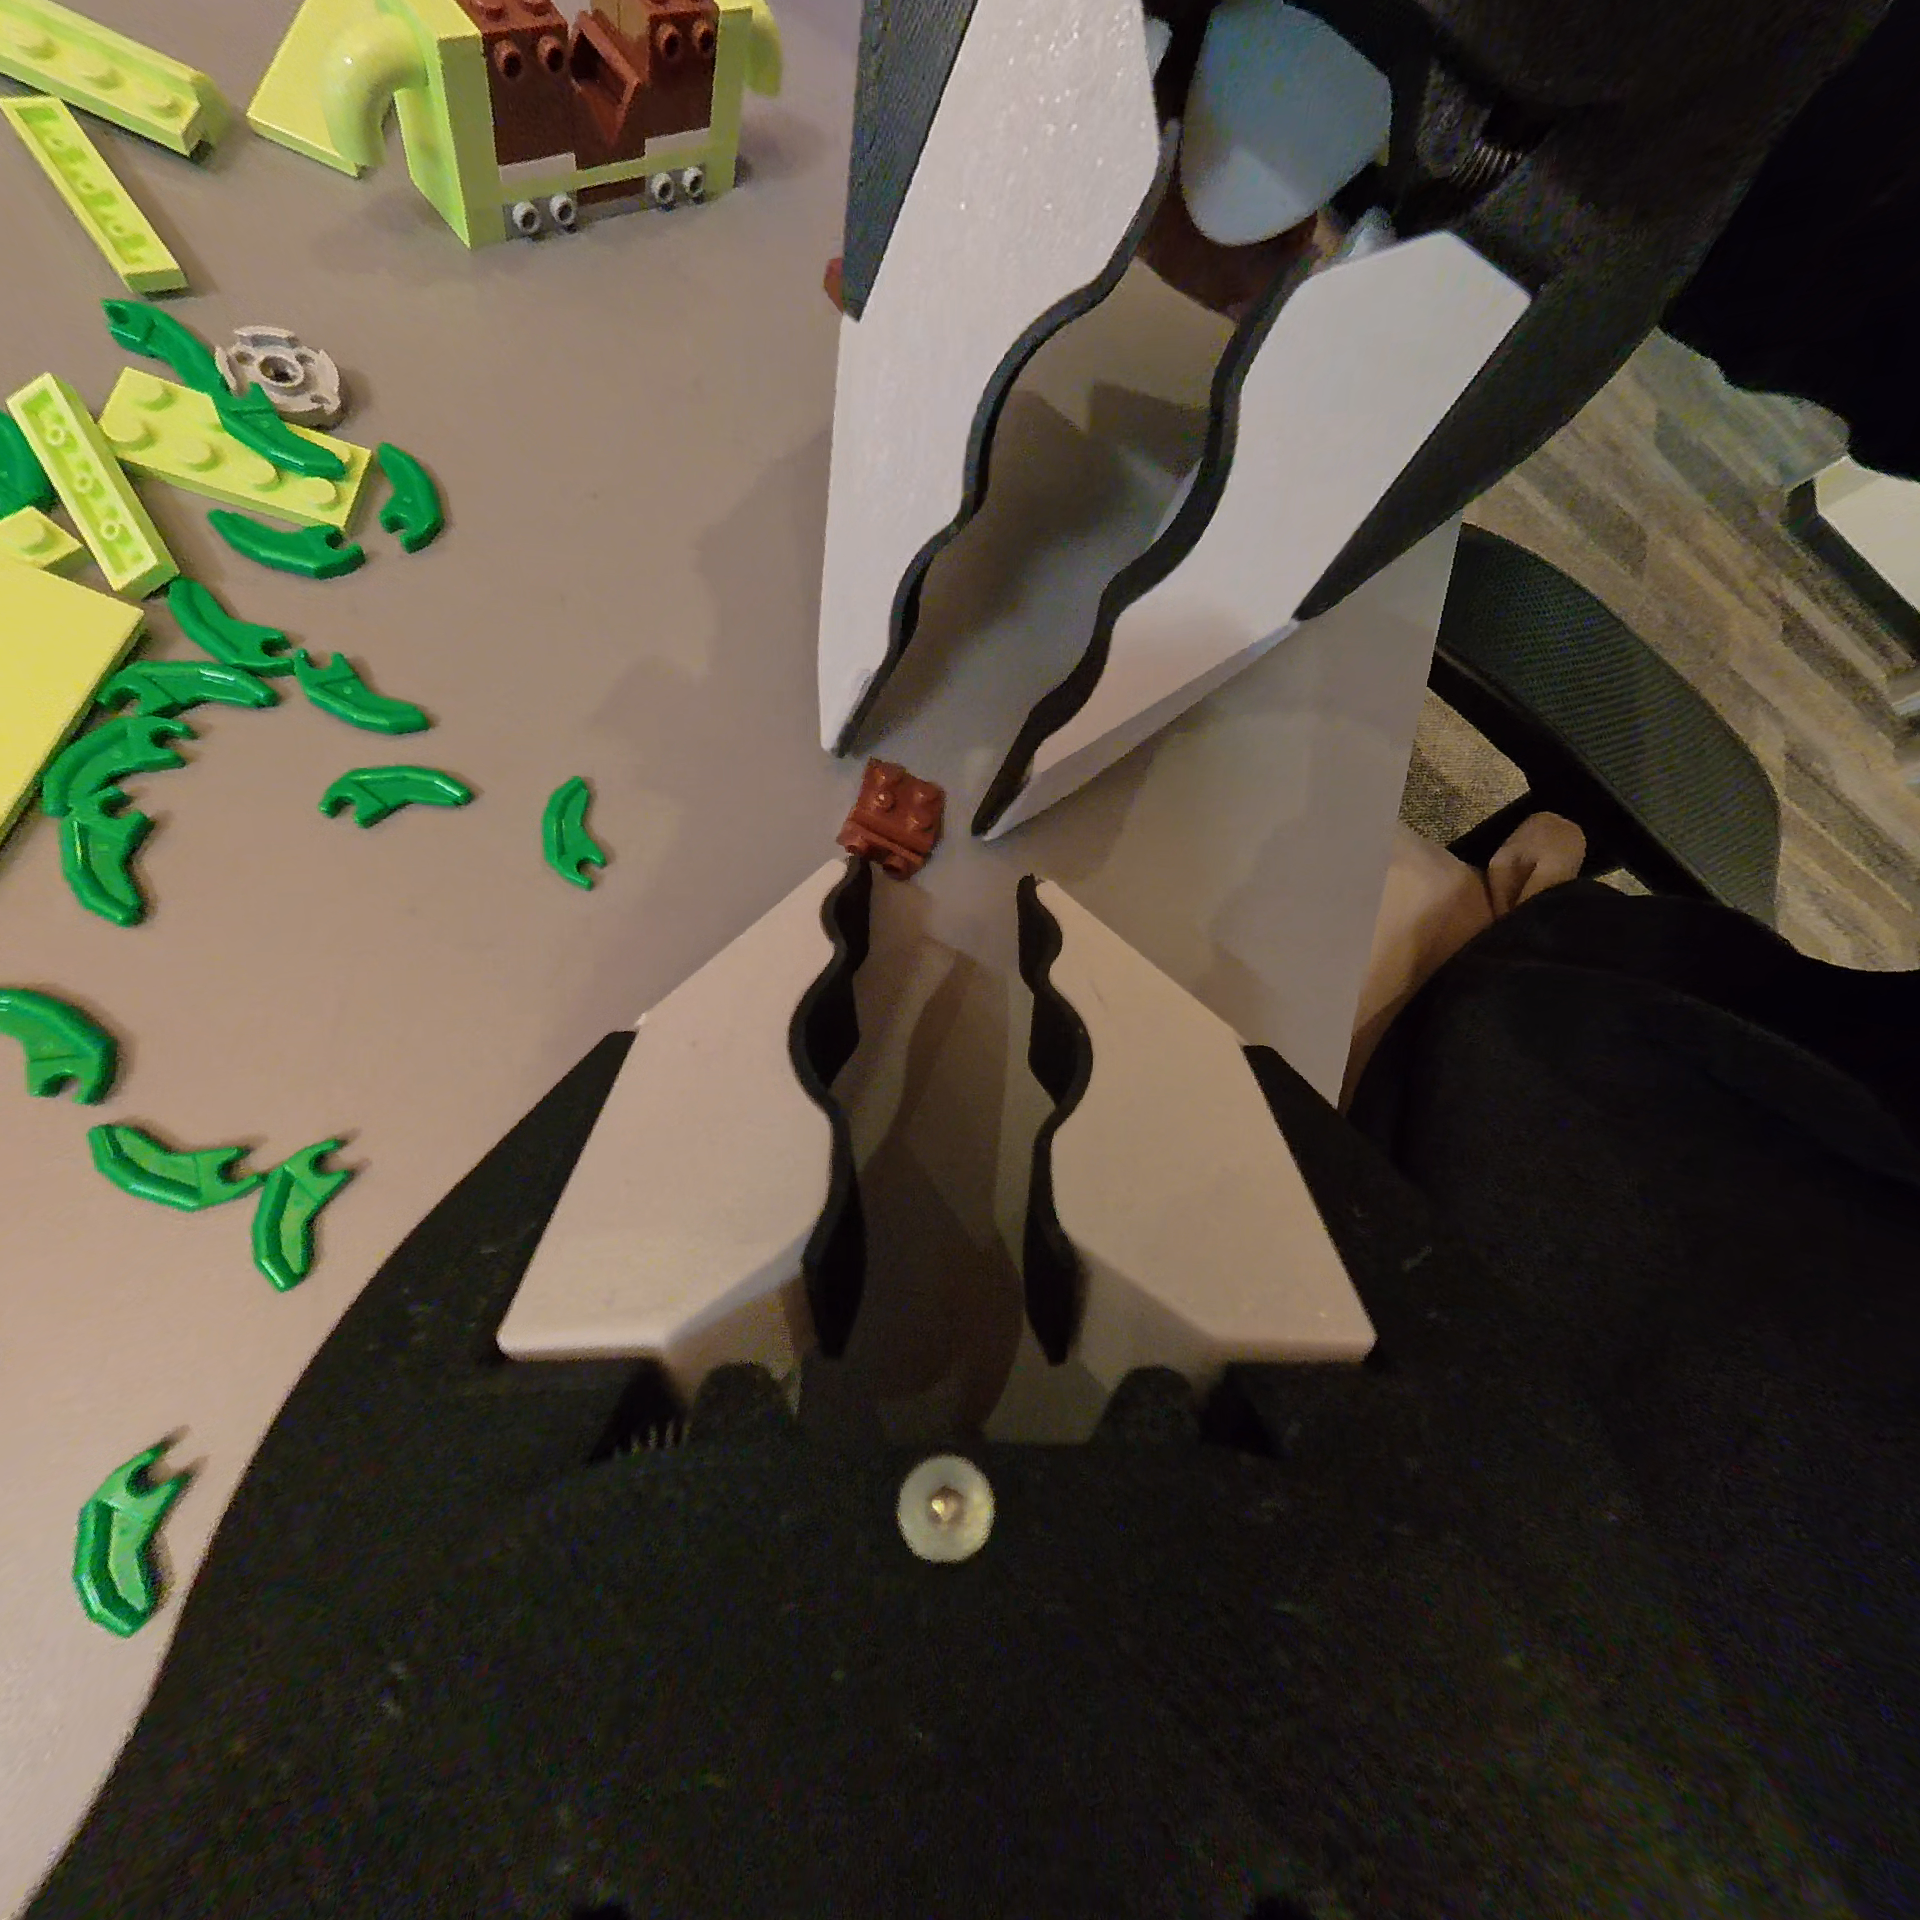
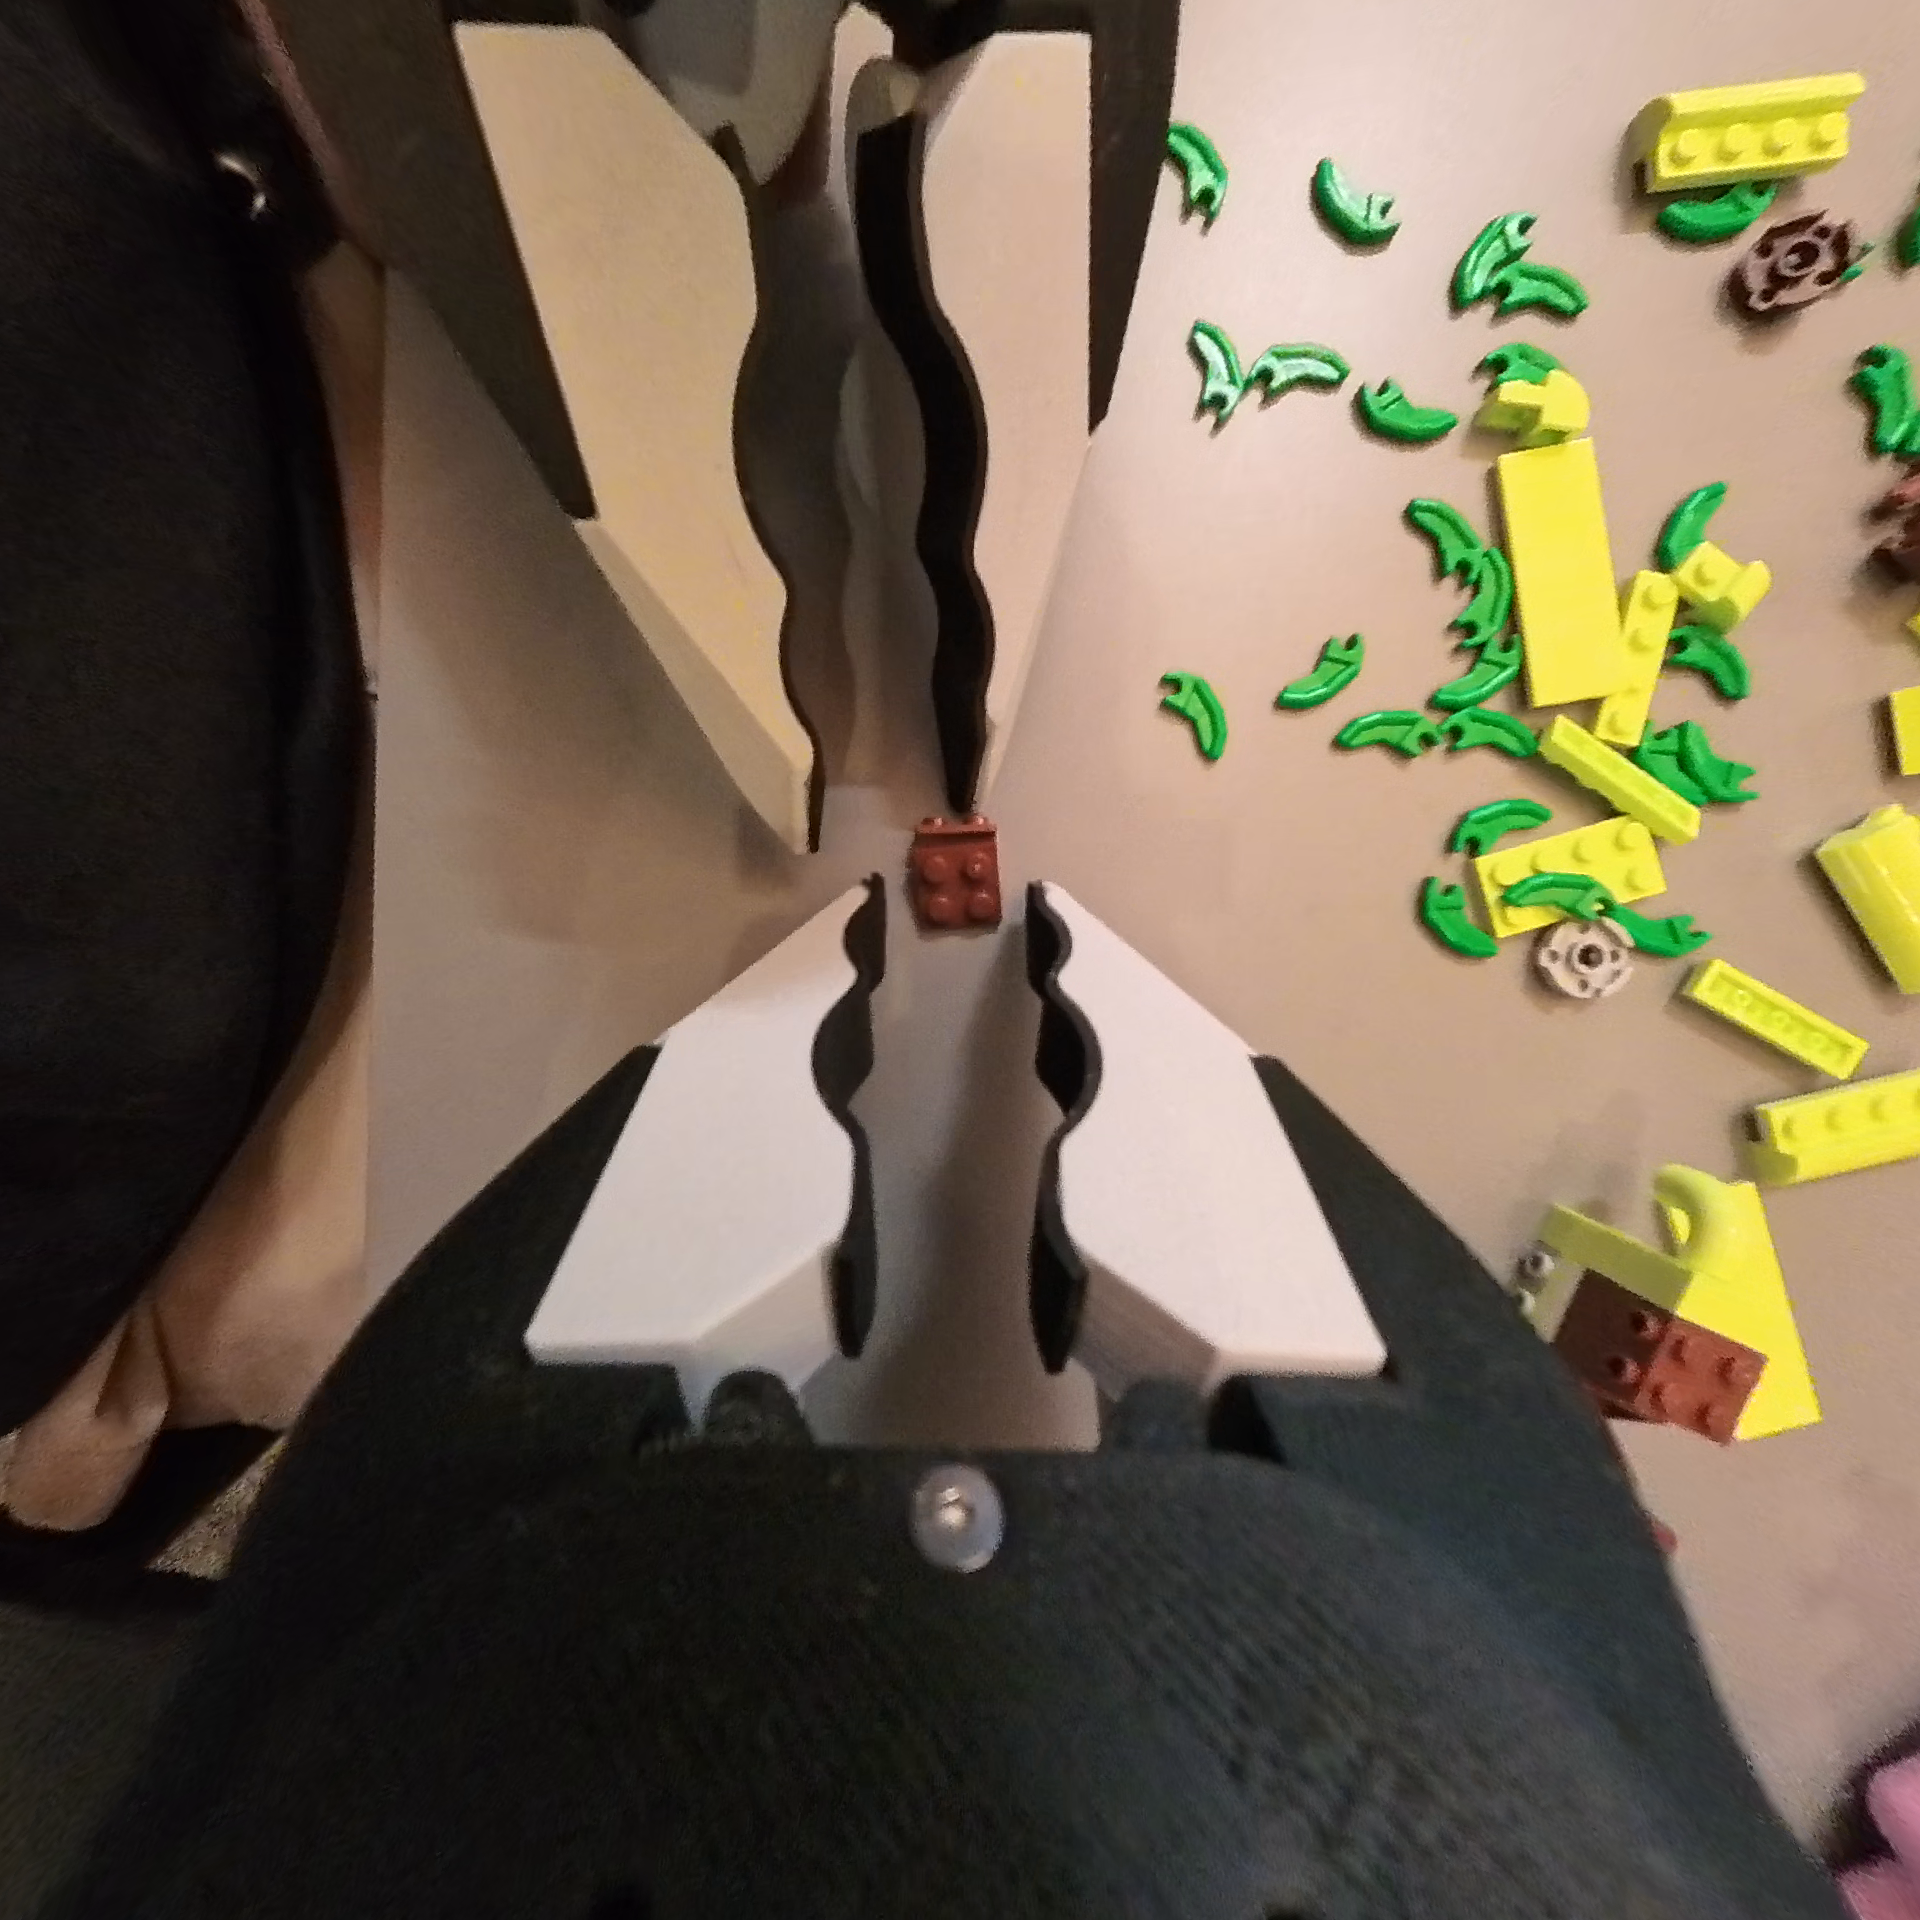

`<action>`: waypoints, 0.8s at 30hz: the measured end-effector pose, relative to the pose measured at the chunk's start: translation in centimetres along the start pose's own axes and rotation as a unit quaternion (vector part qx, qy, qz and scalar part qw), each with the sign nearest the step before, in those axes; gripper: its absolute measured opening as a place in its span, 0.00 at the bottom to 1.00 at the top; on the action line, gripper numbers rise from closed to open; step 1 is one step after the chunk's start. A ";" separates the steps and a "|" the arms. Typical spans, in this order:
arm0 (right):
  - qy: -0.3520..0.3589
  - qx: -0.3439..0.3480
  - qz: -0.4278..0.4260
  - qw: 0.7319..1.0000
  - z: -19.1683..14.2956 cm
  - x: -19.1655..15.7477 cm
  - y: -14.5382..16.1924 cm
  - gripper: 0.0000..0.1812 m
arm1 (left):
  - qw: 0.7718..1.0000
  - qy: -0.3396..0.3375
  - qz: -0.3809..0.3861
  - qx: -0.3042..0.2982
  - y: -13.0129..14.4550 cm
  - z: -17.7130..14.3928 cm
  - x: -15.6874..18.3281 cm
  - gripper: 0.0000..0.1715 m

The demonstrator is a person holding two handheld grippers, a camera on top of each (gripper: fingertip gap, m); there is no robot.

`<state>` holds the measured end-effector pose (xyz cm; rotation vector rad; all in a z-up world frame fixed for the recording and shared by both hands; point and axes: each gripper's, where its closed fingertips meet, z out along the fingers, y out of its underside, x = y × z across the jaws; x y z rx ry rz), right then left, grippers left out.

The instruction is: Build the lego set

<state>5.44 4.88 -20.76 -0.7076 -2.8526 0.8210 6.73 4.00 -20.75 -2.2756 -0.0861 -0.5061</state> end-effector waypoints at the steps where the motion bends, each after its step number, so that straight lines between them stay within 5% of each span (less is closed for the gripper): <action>1: 0.002 0.007 0.001 1.000 -0.1 0.0 -0.1 0.13 | 1.000 0.000 0.000 0.000 0.0 0.0 0.0 0.15; 9: 0.010 0.019 -0.012 1.000 0.1 0.2 -0.4 0.00 | 1.000 0.000 0.002 -0.002 0.0 0.0 0.0 0.15; 24: 0.022 -0.033 0.018 0.999 0.2 0.1 -0.5 0.00 | 1.000 -0.012 -0.001 -0.008 0.2 0.1 -0.2 0.07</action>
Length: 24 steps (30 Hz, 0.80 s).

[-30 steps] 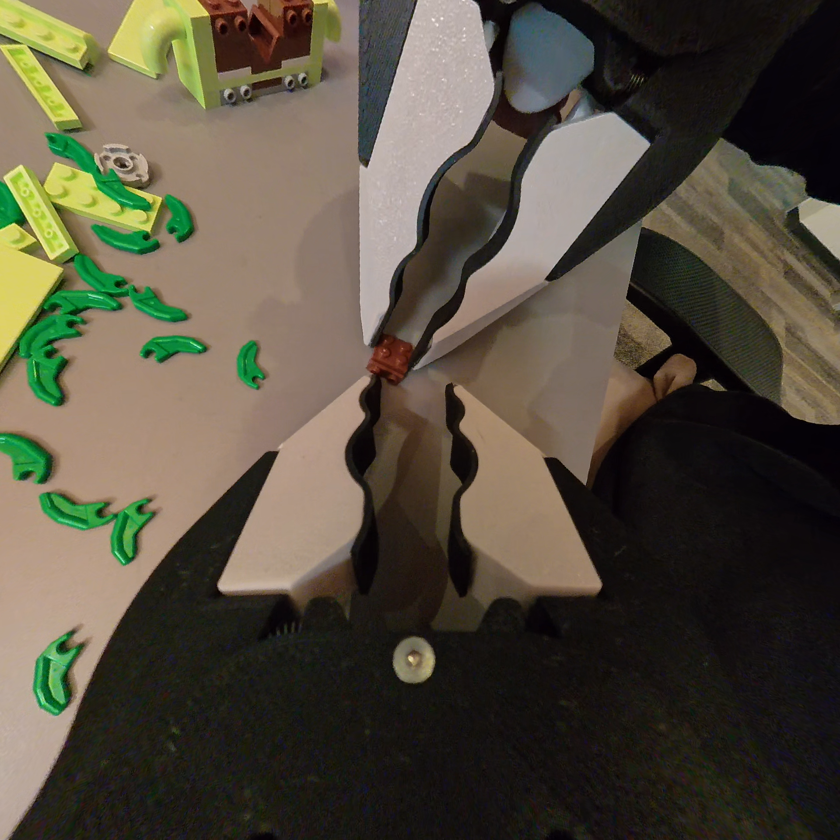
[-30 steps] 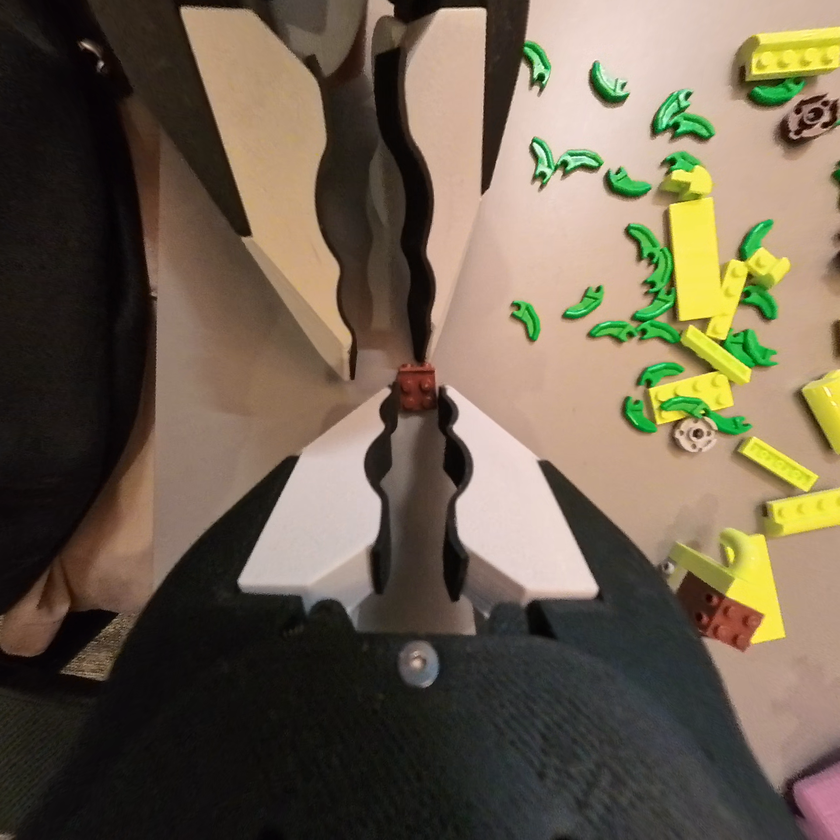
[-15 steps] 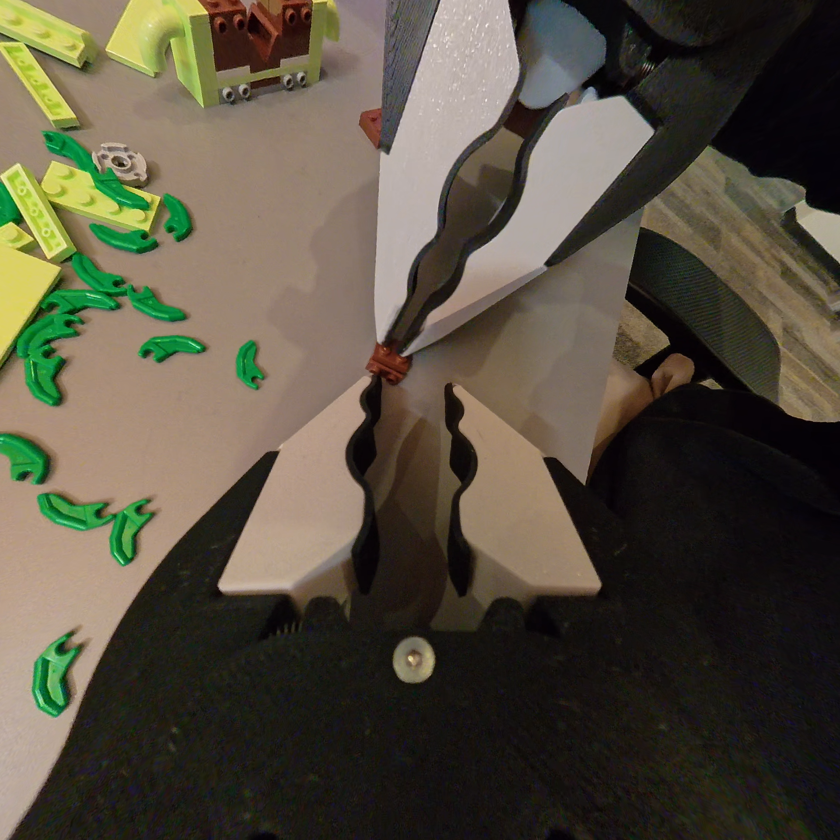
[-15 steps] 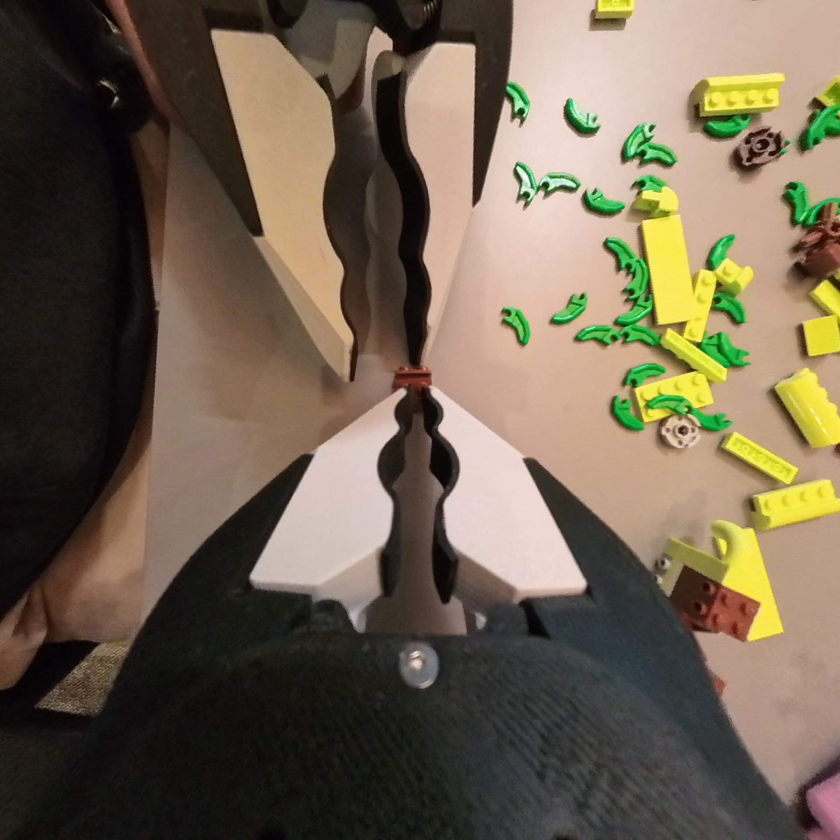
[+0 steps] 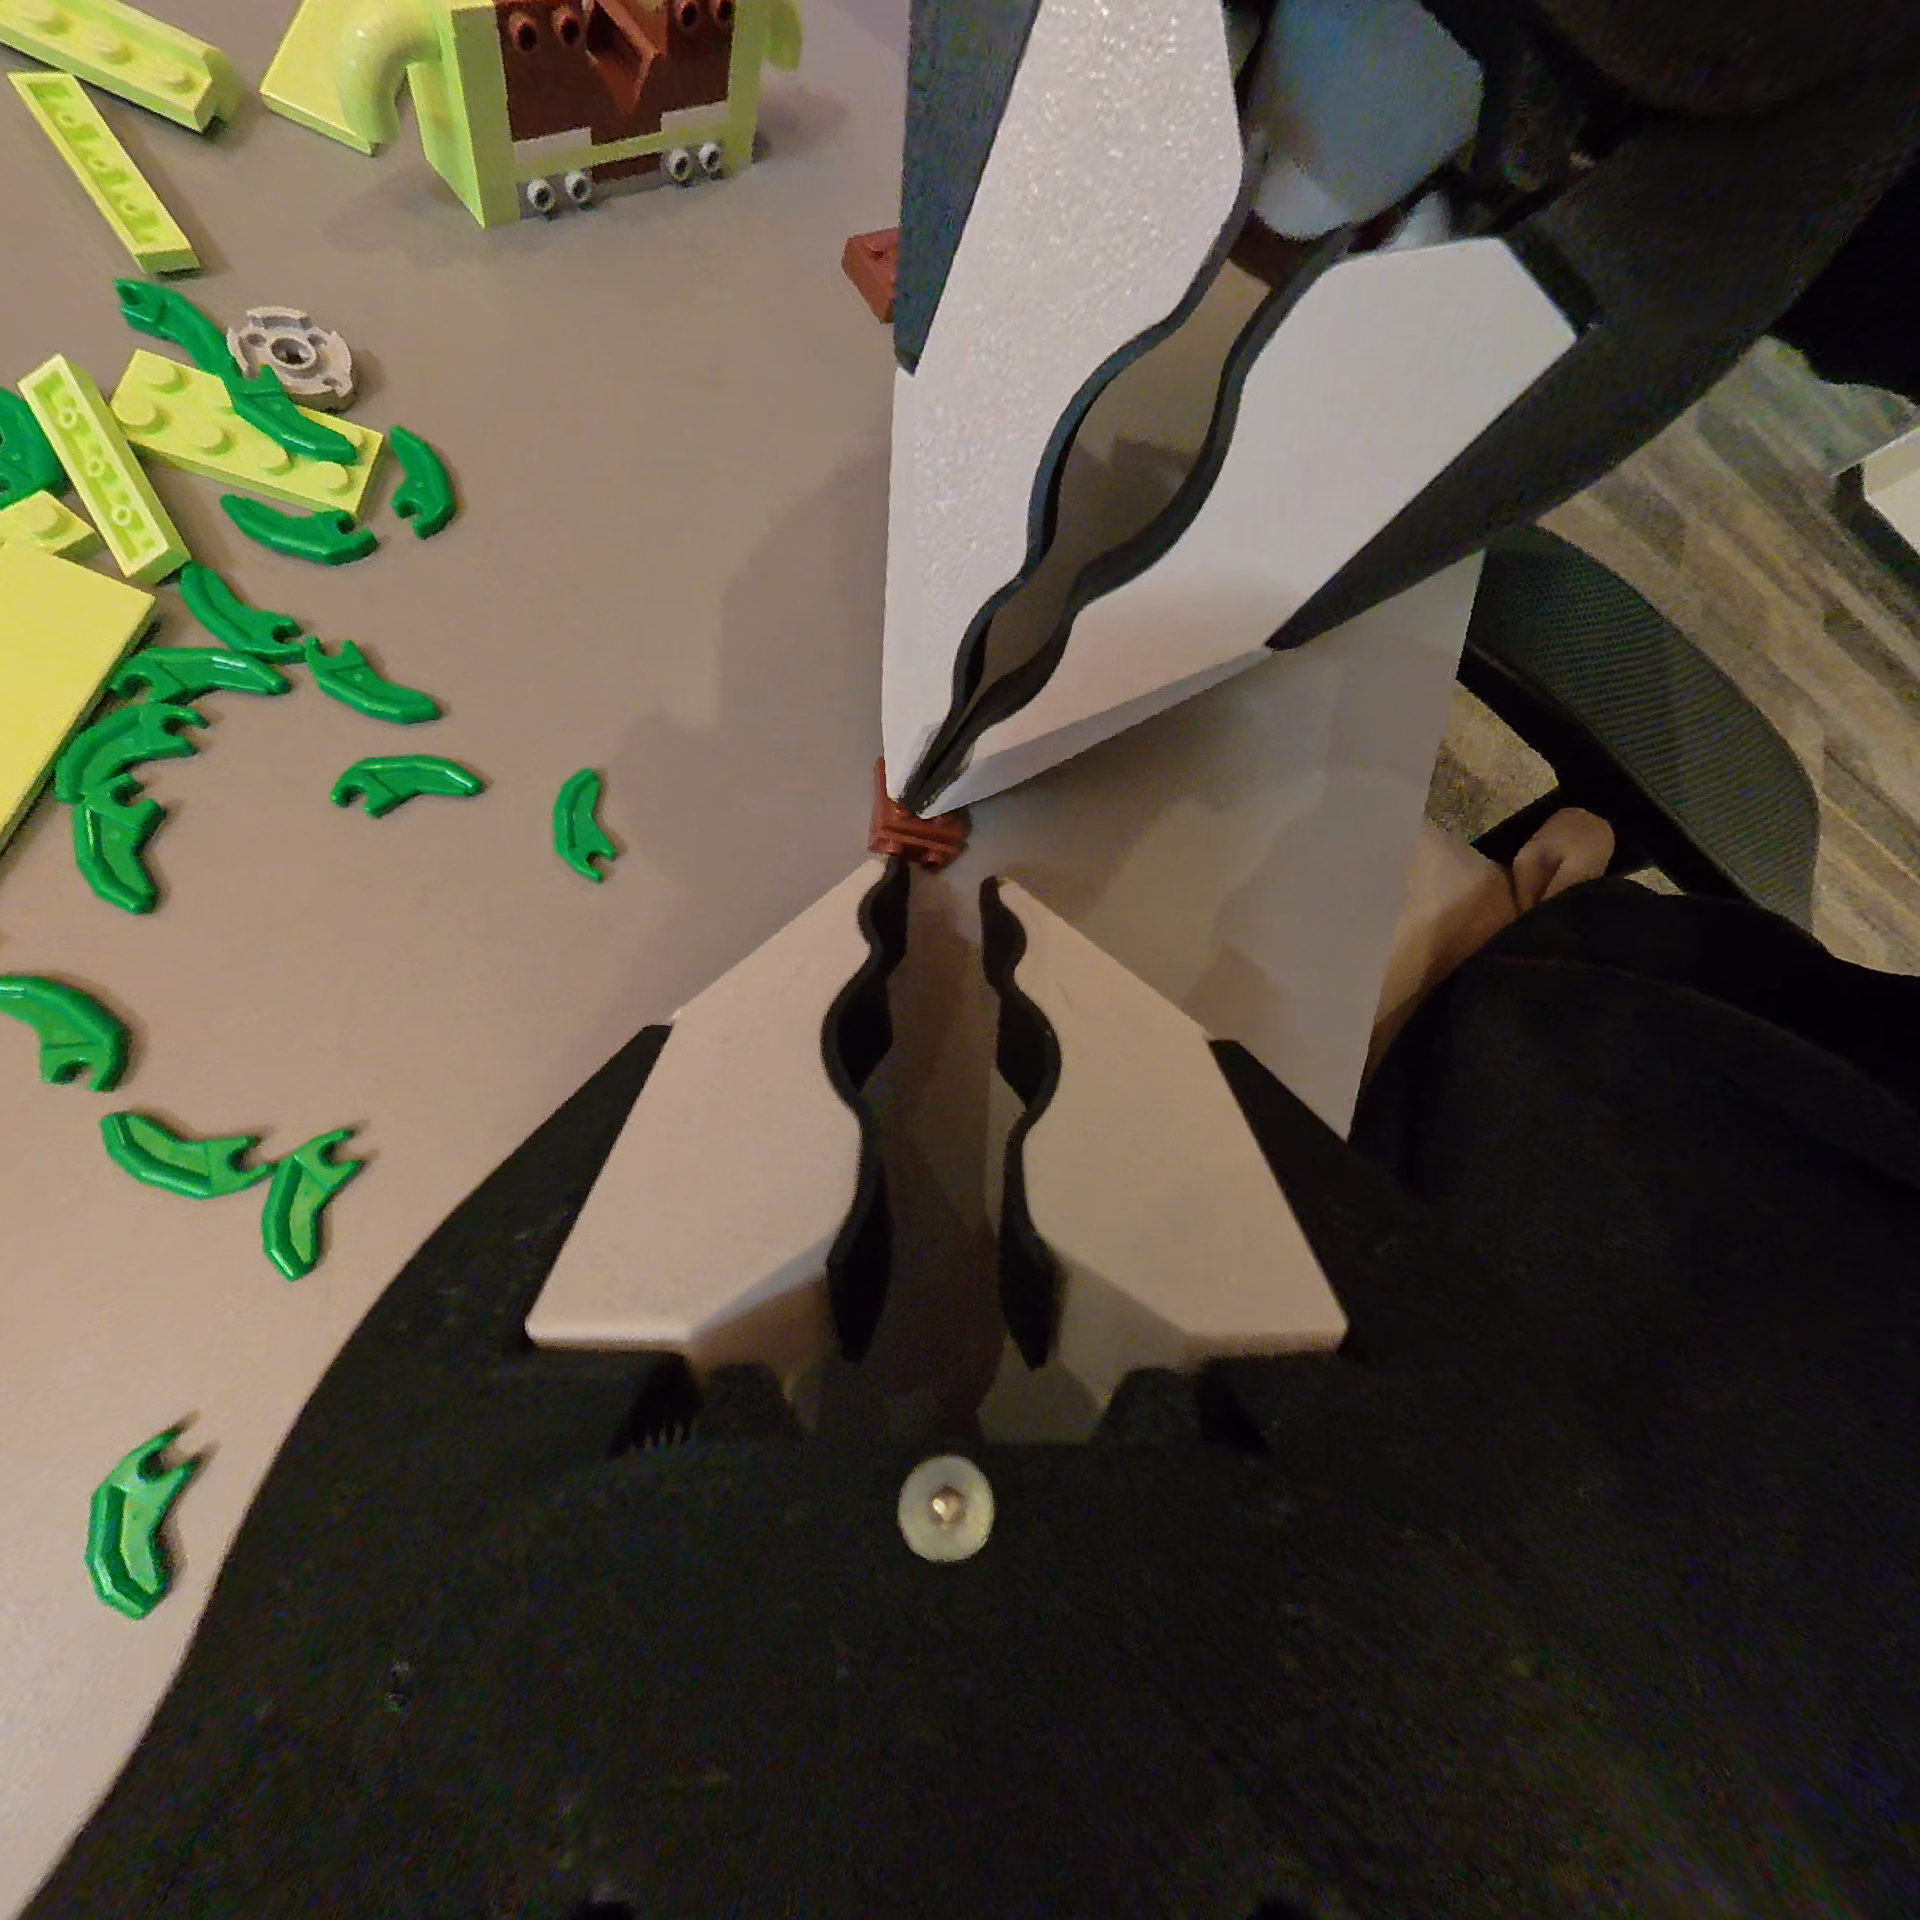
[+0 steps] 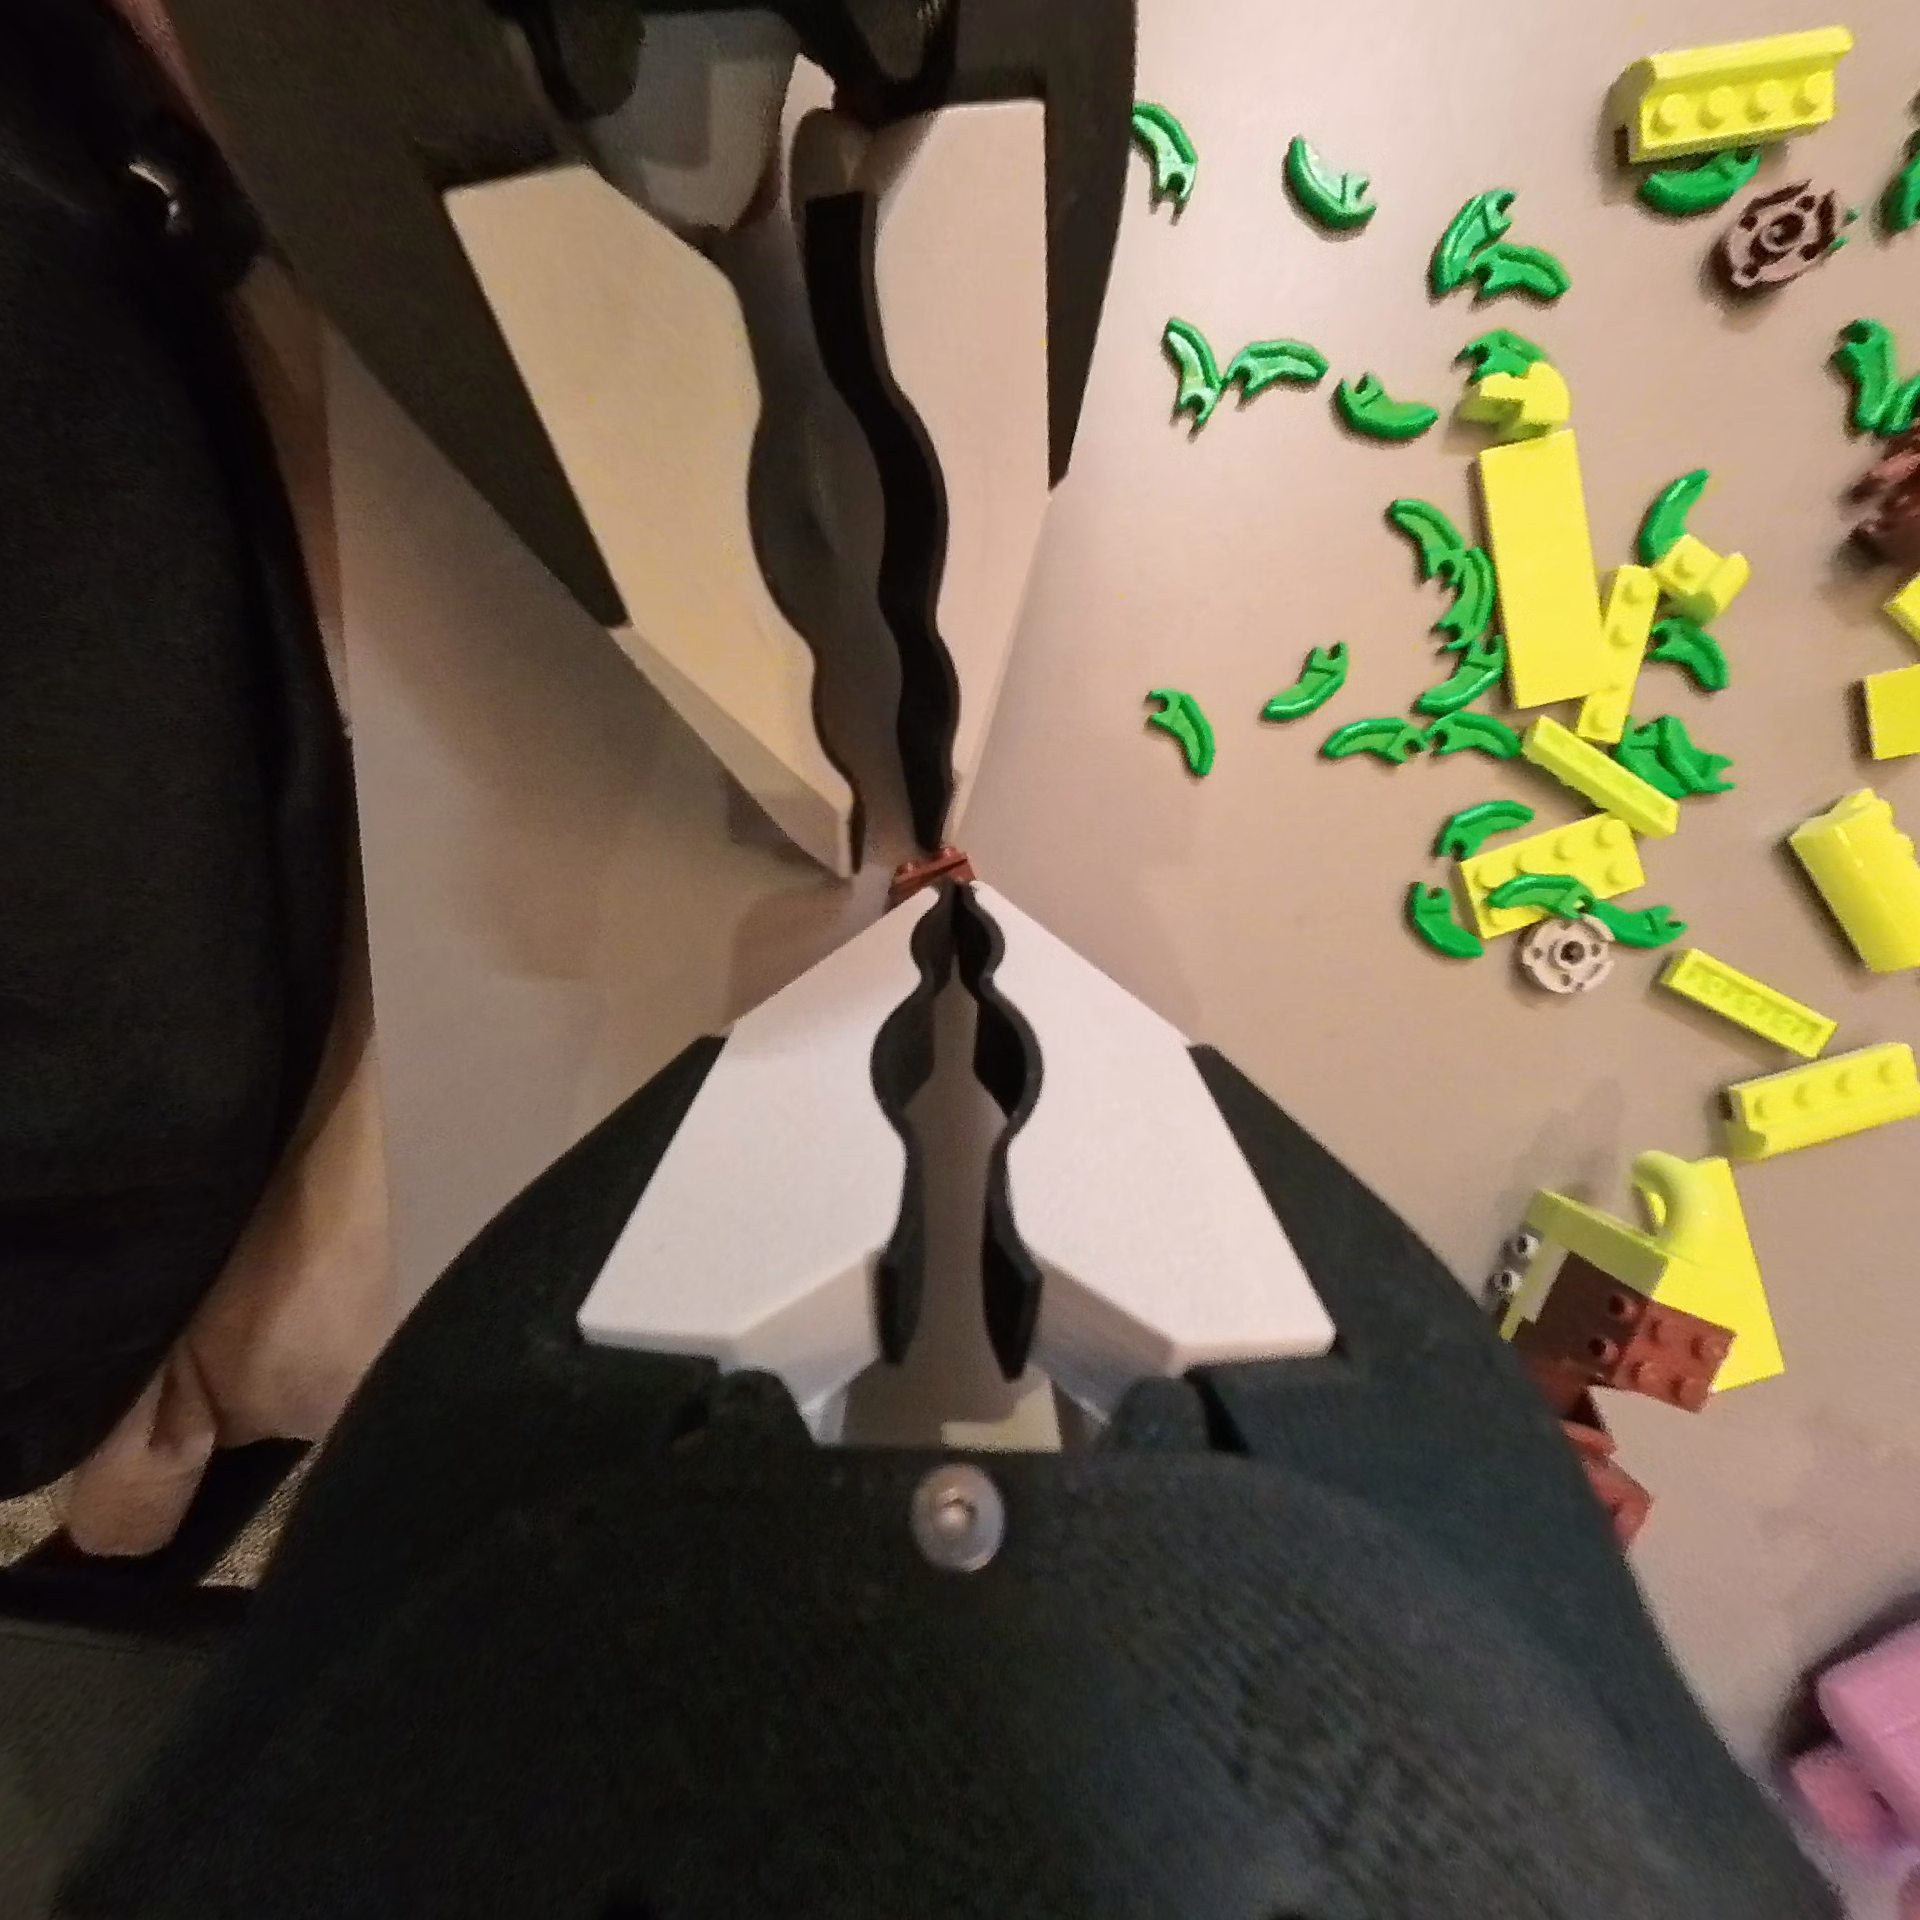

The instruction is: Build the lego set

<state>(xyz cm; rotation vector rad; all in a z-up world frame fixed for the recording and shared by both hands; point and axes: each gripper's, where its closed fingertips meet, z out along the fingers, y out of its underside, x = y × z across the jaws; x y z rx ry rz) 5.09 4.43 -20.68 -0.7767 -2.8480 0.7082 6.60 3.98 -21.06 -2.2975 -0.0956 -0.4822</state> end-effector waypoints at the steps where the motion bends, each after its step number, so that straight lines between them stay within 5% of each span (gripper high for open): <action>1: 0.003 -0.003 0.002 1.000 0.0 0.0 0.0 0.00 | 1.000 -0.003 -0.001 0.000 0.0 0.0 -0.1 0.06; 24: -0.038 0.030 -0.009 0.999 -0.2 -0.5 0.3 0.00 | 1.000 -0.011 0.007 -0.003 0.1 0.1 -0.1 0.04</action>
